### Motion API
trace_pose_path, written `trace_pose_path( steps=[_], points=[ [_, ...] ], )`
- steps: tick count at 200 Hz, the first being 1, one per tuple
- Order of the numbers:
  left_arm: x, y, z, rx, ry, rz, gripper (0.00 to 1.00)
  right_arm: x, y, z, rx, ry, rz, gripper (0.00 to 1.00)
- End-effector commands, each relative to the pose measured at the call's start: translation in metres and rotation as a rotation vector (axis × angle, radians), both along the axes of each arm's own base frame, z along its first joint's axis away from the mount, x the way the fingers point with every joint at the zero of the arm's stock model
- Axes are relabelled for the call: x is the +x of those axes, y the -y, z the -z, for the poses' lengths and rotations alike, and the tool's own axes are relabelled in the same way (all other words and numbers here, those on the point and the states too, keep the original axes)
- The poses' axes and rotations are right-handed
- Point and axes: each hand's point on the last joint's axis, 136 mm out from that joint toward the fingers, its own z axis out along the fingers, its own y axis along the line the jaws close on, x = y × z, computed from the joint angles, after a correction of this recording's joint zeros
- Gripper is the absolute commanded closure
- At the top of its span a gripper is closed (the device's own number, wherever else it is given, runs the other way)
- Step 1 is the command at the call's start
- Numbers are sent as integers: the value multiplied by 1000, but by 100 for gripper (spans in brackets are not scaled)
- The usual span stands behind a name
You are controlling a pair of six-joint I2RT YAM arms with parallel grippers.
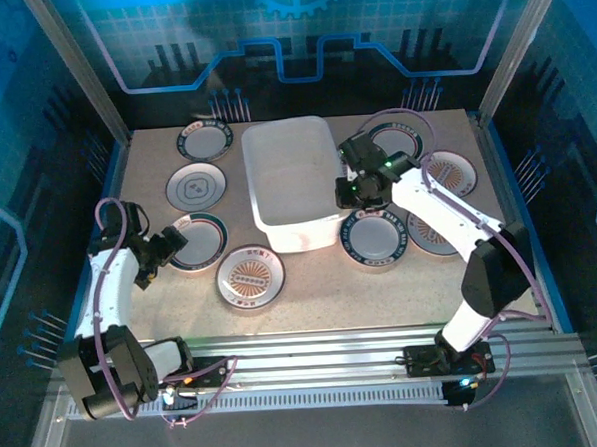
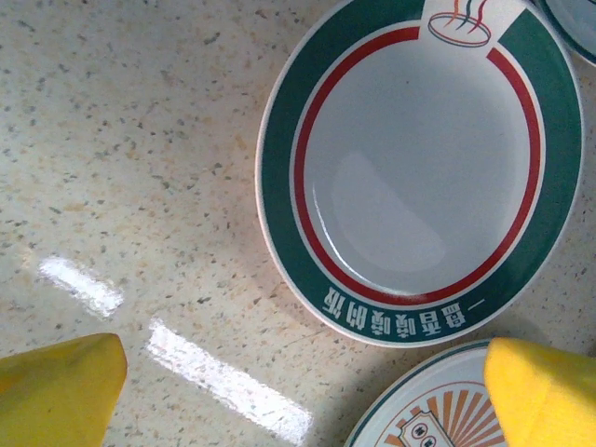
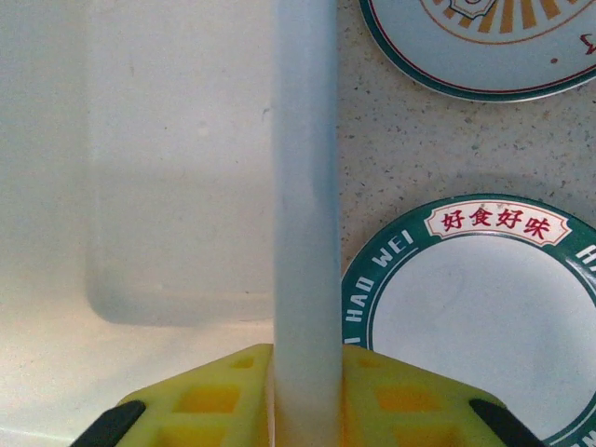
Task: Place the plates into the plastic bin on the countertop
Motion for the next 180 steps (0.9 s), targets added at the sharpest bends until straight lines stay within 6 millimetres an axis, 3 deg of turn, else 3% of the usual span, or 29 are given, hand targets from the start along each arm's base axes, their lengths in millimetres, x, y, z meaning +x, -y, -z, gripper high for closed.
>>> trace_pose_path(
  steps=[1, 40, 98, 142, 180],
  points=[
    [10, 5, 6, -51, 22, 25, 1, -9, 2, -10, 4, 29, 9, 76],
    [17, 8, 19, -94, -13, 27, 2, -12, -2, -10, 10, 32, -12, 71],
    [23, 7, 38, -135, -65, -11, 10, -11, 1, -36, 34, 128, -16, 40],
    [29, 10, 53, -184, -83, -56, 21, -12, 12, -65, 27, 236, -25, 39],
    [31, 7, 59, -184, -92, -90, 23, -17, 23, -82, 11, 300, -25, 40]
  ],
)
